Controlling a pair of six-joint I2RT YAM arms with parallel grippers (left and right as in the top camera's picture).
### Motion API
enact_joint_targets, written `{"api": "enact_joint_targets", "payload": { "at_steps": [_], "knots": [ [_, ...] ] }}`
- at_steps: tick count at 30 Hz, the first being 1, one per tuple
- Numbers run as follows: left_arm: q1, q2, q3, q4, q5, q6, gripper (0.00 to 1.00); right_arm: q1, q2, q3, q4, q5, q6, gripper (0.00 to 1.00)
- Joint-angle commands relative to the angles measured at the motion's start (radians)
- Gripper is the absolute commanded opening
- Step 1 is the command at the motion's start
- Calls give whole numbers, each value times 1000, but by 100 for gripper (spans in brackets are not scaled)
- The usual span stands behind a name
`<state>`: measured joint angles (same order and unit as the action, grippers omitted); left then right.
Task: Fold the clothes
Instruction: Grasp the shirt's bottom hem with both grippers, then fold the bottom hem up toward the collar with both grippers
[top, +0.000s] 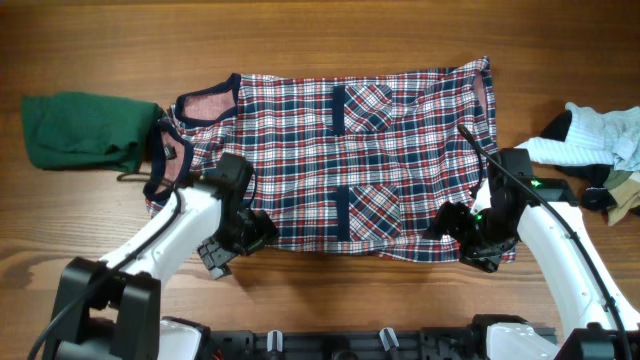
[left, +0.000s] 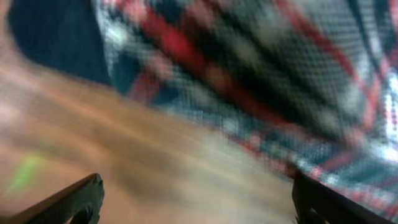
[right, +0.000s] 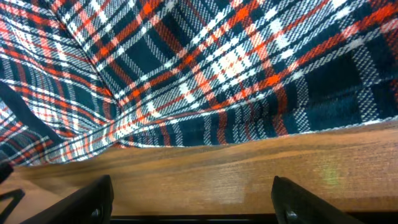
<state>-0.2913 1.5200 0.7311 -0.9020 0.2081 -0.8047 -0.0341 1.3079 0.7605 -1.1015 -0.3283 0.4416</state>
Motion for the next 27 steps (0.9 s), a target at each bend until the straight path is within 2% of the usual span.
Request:
{"api": "enact_joint_targets", "payload": {
  "at_steps": [1, 5, 8, 10, 15, 16, 19, 22, 23, 24, 27],
  "knots": [
    [48, -22, -59, 98, -2, -104, 100, 2, 4, -2, 1, 11, 3, 82],
    [135, -22, -60, 251, -4, -123, 100, 2, 4, -2, 2, 11, 3, 82],
    [177, -22, -60, 274, -4, -106, 100, 2, 4, -2, 3, 11, 3, 82],
    [177, -22, -60, 271, -43, -54, 83, 2, 4, -2, 13, 11, 6, 82],
    [175, -23, -60, 259, -77, 13, 21, 2, 4, -2, 16, 11, 8, 82],
    [175, -24, -59, 252, -75, 17, 13, 2, 4, -2, 11, 16, 15, 82],
    [176, -46, -59, 244, -97, 43, 10, 2, 4, -2, -10, 45, 73, 85],
    [175, -89, -59, 248, -101, 43, 13, 2, 4, -7, -7, 42, 154, 90],
    [175, -95, -59, 248, -101, 49, 13, 2, 4, -20, 18, 33, 168, 88],
    [175, -97, -59, 248, -101, 69, 15, 2, 8, -56, 87, 12, 198, 79],
    [175, -97, -59, 248, -101, 69, 17, 2, 55, -188, 187, -74, 245, 75]
  ]
}}
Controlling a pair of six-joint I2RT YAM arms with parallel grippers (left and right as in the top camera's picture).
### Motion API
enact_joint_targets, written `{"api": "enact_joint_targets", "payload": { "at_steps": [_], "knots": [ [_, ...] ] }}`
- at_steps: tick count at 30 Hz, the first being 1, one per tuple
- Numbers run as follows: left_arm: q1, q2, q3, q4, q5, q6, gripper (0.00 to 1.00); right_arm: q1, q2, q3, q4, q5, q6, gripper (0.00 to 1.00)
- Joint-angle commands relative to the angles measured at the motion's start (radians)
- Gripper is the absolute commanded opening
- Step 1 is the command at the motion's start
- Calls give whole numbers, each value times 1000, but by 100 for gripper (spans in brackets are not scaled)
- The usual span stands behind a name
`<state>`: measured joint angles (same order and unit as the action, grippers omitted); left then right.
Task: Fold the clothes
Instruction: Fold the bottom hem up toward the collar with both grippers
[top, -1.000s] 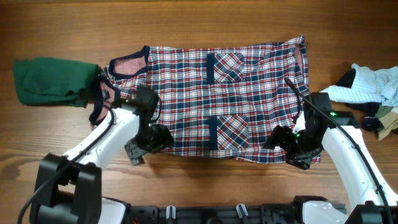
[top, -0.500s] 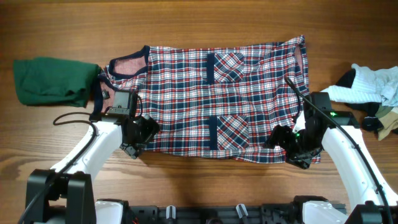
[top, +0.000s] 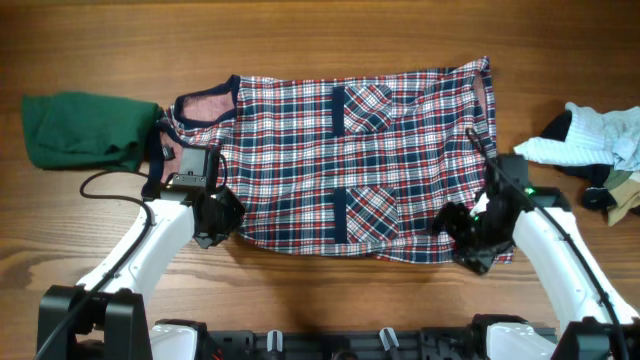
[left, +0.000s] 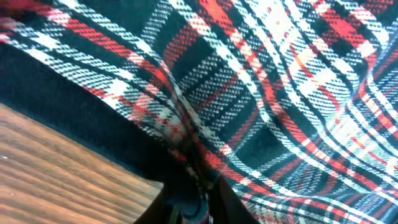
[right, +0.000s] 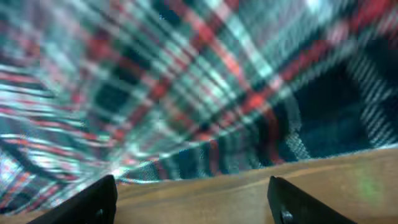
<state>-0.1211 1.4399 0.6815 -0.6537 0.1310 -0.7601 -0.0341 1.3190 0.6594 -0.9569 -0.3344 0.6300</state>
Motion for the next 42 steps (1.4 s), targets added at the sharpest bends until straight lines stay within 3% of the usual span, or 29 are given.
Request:
{"api": "enact_joint_targets", "payload": {
  "at_steps": [1, 4, 6, 8, 9, 11, 15, 20, 23, 27, 34, 36, 42],
  "knots": [
    [5, -17, -9, -1, -24, 24, 18, 2, 62, -117, 91, -97, 69, 74],
    [5, -17, -9, 0, -24, 24, 20, 2, 73, -131, 154, -68, 88, 74],
    [5, -17, -9, -2, -24, 24, 20, 2, 80, -131, 193, -13, 114, 63],
    [5, -17, -9, -5, -24, 51, 14, 2, 80, -130, 214, 23, 102, 20],
    [5, -17, -9, -8, -24, 74, 9, 2, 77, -130, 208, 34, 74, 5],
    [5, -18, -9, -16, -20, 102, 4, 2, 66, -130, 183, 58, 46, 4],
    [5, -84, -8, -141, -16, 103, 4, 2, -69, -127, 60, 92, -3, 4],
    [5, -343, -6, -222, -16, 102, 4, 2, -346, -83, -33, 34, -11, 4],
    [5, -491, 18, -261, -16, 103, 4, 2, -371, 13, -130, 14, -3, 4],
    [5, -451, 142, -260, -43, 181, 4, 2, -204, 251, -194, 24, -113, 4],
    [6, -79, 417, -103, -53, 332, 8, 2, 287, 631, -216, 22, -293, 4],
    [6, 8, 485, -86, -54, 355, 9, 2, 347, 710, -200, 24, -299, 4],
    [6, 257, 721, -15, -55, 417, 9, 2, 489, 850, 76, 24, -297, 4]
  ]
}}
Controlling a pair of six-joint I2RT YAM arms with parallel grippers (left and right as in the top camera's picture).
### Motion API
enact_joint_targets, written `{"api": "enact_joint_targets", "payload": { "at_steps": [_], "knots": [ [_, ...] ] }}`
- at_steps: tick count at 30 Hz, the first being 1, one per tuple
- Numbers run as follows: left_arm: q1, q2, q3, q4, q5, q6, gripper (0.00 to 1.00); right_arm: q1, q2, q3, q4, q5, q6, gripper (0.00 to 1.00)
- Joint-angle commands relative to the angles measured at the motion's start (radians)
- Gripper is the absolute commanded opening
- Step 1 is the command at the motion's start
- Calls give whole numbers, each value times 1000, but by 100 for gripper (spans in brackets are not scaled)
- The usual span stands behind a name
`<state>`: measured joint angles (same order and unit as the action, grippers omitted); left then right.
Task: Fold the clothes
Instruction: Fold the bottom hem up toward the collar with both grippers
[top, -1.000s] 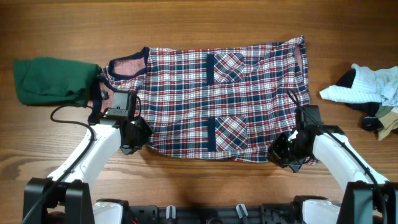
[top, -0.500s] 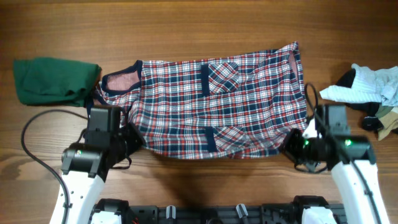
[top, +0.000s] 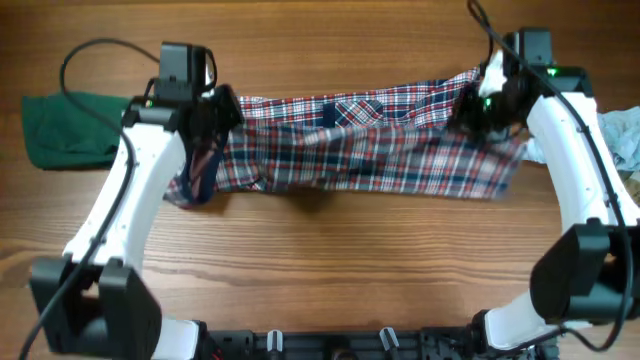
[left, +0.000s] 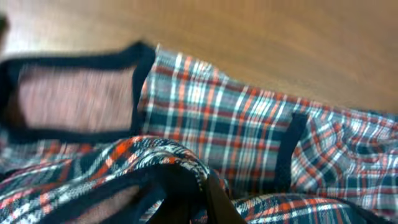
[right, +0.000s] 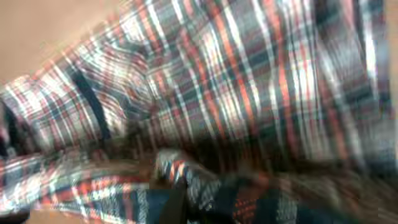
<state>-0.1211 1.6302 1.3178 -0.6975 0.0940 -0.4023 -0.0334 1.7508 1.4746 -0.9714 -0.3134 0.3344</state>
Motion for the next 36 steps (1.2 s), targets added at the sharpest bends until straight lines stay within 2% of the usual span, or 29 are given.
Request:
{"api": "enact_joint_targets", "payload": {
  "at_steps": [1, 3, 4, 5, 6, 7, 9, 10, 13, 15, 17, 18, 19, 20, 21, 22, 23, 25, 29, 31, 33, 36],
  "knots": [
    [6, 90, 90, 59, -18, 58, 9, 1, 76, 35, 127, 2, 17, 4],
    [6, 134, 90, 100, -26, 58, 9, 1, 116, 35, 204, 3, 37, 5],
    [6, 166, 90, 121, -42, 58, 12, 2, 151, 34, 276, 4, 25, 23],
    [8, 189, 90, 142, -52, 58, 42, 1, 169, 34, 306, 7, 8, 51],
    [15, 202, 90, 148, -88, 59, 71, -6, 180, 34, 317, 22, 4, 69],
    [27, 200, 92, 140, -101, 60, 82, -18, 181, 35, 308, 29, 2, 72],
    [72, 172, 134, 79, -91, 60, 86, -54, 171, 43, 244, 28, -28, 80],
    [92, 158, 174, 29, -43, 92, 86, -71, 159, 46, 186, 10, -51, 80],
    [71, 141, 214, -103, 121, 159, 77, -64, 140, 46, 26, -24, -108, 78],
    [22, 151, 211, -232, 47, 193, 62, -36, 140, 46, -47, -24, -125, 73],
    [9, 151, 204, -313, 98, 179, 48, -15, 140, 44, -65, -24, -125, 66],
    [2, 152, 202, -335, 122, 179, 41, -5, 140, 43, -66, -24, -113, 54],
    [-9, 152, 201, -391, 77, 189, 31, 6, 140, 42, -76, -24, -72, 27],
    [-11, 152, 201, -432, 65, 190, 27, 19, 141, 41, -90, -24, -70, 16],
    [-12, 152, 200, -494, 61, 189, 23, 38, 141, 34, -98, -23, -71, 11],
    [-12, 152, 191, -539, 48, 182, 22, 59, 141, 19, -97, -23, -70, 10],
    [-12, 152, 160, -560, -8, 124, 26, 87, 142, -18, -58, 8, -52, 6],
    [-14, 152, 85, -529, 5, 48, 26, 102, 142, -90, 37, 28, 29, 4],
    [-35, 152, -97, -396, -63, -72, 27, 102, 146, -188, 159, 29, 71, 5],
    [-31, 152, -180, -275, -124, -113, 27, 102, 148, -223, 209, 34, 88, 4],
    [-31, 152, -194, -204, -239, -164, 22, 102, 157, -224, 235, 38, 87, 4],
    [-22, 152, -194, -116, -350, -175, 22, 102, 173, -224, 261, 95, 122, 4]
  ]
}}
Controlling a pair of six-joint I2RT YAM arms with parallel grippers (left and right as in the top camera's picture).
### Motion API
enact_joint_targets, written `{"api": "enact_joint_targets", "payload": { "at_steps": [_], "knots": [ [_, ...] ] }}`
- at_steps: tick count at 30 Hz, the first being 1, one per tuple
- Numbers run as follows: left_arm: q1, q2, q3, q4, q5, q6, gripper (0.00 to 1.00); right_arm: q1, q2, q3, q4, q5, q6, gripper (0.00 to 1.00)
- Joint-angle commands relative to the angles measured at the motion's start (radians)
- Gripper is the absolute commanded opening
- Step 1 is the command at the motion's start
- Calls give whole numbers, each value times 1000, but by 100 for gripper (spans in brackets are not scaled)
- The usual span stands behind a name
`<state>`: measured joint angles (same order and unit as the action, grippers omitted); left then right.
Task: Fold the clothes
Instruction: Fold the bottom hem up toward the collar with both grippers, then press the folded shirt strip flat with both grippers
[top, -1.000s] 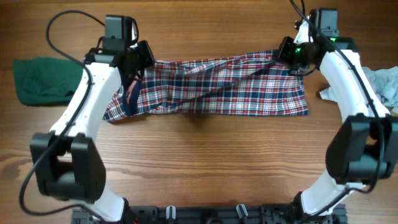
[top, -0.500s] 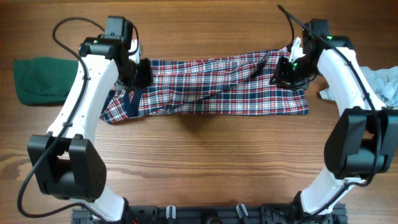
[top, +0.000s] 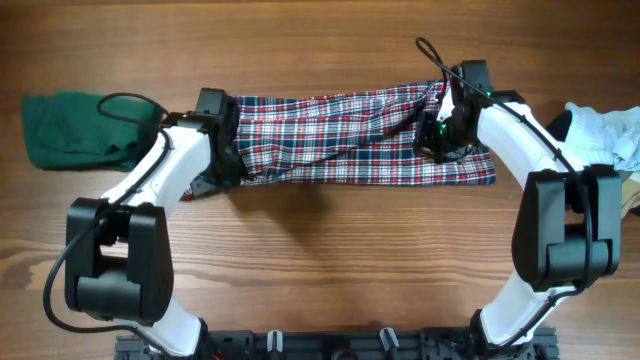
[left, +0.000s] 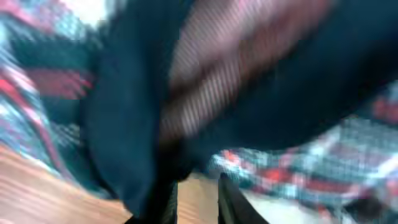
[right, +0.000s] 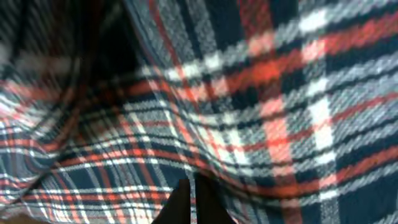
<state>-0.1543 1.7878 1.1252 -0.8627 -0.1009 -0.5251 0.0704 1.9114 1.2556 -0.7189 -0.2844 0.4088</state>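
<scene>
The red, white and navy plaid shirt (top: 350, 135) lies as a long narrow band across the far half of the table, doubled over on itself. My left gripper (top: 228, 165) is at its left end. In the blurred left wrist view the shirt's navy trim (left: 124, 124) fills the frame, and the left gripper (left: 198, 190) stands a little open with bare wood showing between its fingers. My right gripper (top: 440, 140) is low on the shirt's right part. In the right wrist view this gripper (right: 191, 190) is shut on the plaid cloth (right: 249, 93).
A folded green garment (top: 80, 130) lies at the far left, next to the shirt's end. A pile of white, dark and tan clothes (top: 600, 145) sits at the right edge. Bare wooden table (top: 320, 260) stretches in front of the shirt.
Both grippers held the shirt's near edge raised over its far part. Now they are lower and nearer, the shirt lies flat as a narrow band, and the left fingers stand slightly apart.
The shirt lay spread flat, with both grippers open at its near edge. Then the left gripper had shut on the near left hem. Later both held that edge up over the far side. Now the shirt lies folded lengthwise into a band.
</scene>
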Motion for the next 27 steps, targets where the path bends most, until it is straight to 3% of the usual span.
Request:
{"api": "enact_joint_targets", "payload": {
  "at_steps": [1, 4, 9, 16, 20, 22, 24, 27],
  "knots": [
    [20, -6, -1, 73, -177, -52, 22, -1, 20, -5, 9, 102, 56, 4],
    [86, -6, 2, 153, -211, -52, 25, -2, 48, -5, 5, 171, 66, 4],
    [193, -8, 45, 156, -177, -51, 26, -1, 153, -6, 2, 216, 68, 4],
    [301, -10, 245, 217, -163, 101, 32, -2, 227, -6, 1, 222, 87, 4],
    [296, -14, 363, 86, -45, 153, 43, -2, 226, -6, 0, 222, 61, 4],
    [268, -15, 363, -4, 16, 193, 38, -2, 226, -6, 2, 222, 61, 4],
    [224, -15, 362, -140, 151, 234, 24, -2, 226, -6, 1, 226, 61, 4],
    [115, -15, 331, -218, 159, 304, 8, -2, 226, -6, 2, 226, 61, 4]
  ]
}}
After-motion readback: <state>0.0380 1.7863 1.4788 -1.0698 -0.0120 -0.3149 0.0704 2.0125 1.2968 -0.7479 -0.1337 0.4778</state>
